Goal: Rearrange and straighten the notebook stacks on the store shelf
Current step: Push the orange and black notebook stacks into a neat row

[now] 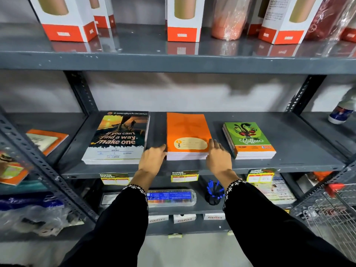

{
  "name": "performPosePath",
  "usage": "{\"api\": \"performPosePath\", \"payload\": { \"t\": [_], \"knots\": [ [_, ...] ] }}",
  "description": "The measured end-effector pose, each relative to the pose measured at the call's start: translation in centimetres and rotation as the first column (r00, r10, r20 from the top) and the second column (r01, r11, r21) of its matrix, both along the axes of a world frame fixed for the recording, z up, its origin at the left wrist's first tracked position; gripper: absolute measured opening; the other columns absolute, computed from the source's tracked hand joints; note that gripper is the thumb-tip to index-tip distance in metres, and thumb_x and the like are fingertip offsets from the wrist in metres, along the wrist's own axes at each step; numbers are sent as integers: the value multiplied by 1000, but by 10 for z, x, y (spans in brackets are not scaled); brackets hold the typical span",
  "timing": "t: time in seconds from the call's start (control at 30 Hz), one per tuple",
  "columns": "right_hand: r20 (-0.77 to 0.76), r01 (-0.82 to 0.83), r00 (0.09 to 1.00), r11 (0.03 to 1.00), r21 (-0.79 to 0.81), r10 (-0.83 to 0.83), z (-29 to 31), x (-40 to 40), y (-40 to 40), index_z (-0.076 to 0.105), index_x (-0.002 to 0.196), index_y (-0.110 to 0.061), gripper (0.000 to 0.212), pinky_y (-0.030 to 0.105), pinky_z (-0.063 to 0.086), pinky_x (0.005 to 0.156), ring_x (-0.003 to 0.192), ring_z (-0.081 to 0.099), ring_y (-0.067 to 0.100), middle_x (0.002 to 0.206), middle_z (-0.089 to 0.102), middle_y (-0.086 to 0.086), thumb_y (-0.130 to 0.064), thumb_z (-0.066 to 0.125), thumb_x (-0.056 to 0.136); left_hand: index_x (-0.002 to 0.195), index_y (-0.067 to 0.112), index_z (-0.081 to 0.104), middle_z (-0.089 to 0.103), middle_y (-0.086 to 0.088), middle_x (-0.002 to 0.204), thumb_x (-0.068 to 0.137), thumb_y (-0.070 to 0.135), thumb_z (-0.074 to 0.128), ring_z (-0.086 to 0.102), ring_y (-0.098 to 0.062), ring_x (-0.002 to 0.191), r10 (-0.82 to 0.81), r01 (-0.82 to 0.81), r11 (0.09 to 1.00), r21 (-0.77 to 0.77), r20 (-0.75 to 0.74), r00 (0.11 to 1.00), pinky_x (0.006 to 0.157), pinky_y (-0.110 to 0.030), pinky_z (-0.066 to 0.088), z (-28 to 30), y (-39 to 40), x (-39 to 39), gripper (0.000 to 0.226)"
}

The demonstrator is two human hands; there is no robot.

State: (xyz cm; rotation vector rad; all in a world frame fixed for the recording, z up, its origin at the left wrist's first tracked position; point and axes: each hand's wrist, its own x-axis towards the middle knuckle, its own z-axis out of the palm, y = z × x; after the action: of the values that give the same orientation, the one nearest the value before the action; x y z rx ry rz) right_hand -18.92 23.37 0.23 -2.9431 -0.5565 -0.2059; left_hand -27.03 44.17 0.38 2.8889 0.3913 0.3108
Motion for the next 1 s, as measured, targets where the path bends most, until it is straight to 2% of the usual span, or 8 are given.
{"api": "performPosePath", "payload": {
  "t": [0.1, 0.23, 0.37, 0.5, 0.63, 0.73, 0.87, 1.0],
  "knots": [
    [45, -35, 998, 999, -12, 36, 3, -11, 27, 31, 142, -4, 61, 41, 35, 109, 137, 36, 29, 146, 42, 13, -8, 50, 84, 124, 15, 54, 67, -14, 117, 93, 27, 52, 65, -35, 101, 2, 1, 999, -43, 66, 998, 81, -42, 54, 8, 22, -13, 34],
    [51, -114, 992, 993, -15, 114, 9, -33, 77, 41, 137, -9, 56, 41, 38, 99, 124, 45, 30, 133, 54, 11, -11, 49, 82, 126, 13, 54, 64, -16, 122, 94, 20, 51, 63, -36, 103, 94, -69, 982, -174, 139, 986, 84, -42, 52, 15, 66, -43, 34],
    [-20, -218, 975, 975, 31, 219, 8, -62, 130, 41, 137, -11, 52, 42, 43, 98, 122, 46, 32, 131, 54, 12, -18, 50, 86, 129, 11, 51, 58, -18, 129, 95, 16, 48, 58, -37, 111, 223, -189, 954, -233, 132, 966, 91, -43, 48, 13, 130, -82, 35],
    [-134, -262, 952, 959, 105, 275, 0, -85, 170, 37, 142, -16, 52, 41, 45, 99, 125, 45, 31, 134, 50, 13, -22, 49, 92, 127, 6, 54, 59, -23, 124, 91, 4, 51, 59, -41, 108, 306, -276, 921, -277, 73, 949, 89, -43, 49, 7, 187, -113, 36],
    [-260, -205, 937, 970, 129, 233, -8, -93, 192, 30, 147, -21, 54, 41, 39, 107, 129, 40, 35, 141, 42, 18, -25, 48, 96, 130, 10, 54, 62, -22, 124, 89, 3, 56, 58, -38, 112, 308, -298, 882, -366, -32, 951, 92, -39, 48, 0, 209, -121, 41],
    [-273, -172, 940, 975, 142, 205, -9, -95, 203, 34, 145, -21, 49, 40, 38, 108, 131, 41, 35, 143, 42, 20, -18, 45, 97, 127, 12, 57, 63, -23, 122, 90, 3, 55, 59, -38, 111, 284, -277, 860, -429, -47, 958, 92, -38, 49, -5, 217, -118, 38],
    [-253, -141, 952, 980, 141, 174, -8, -91, 210, 44, 141, -17, 47, 38, 46, 103, 122, 53, 35, 137, 48, 20, -3, 40, 96, 122, 13, 61, 68, -21, 114, 91, 0, 49, 63, -36, 102, 303, -271, 850, -451, -1, 953, 85, -35, 51, -9, 224, -114, 36],
    [-238, -114, 960, 984, 140, 145, -7, -89, 213, 48, 138, -16, 46, 38, 48, 101, 118, 56, 35, 133, 52, 19, -2, 43, 95, 116, 11, 66, 69, -19, 105, 89, -4, 47, 61, -31, 88, 305, -264, 839, -475, 11, 952, 75, -27, 45, -13, 231, -110, 36]
  ]
}}
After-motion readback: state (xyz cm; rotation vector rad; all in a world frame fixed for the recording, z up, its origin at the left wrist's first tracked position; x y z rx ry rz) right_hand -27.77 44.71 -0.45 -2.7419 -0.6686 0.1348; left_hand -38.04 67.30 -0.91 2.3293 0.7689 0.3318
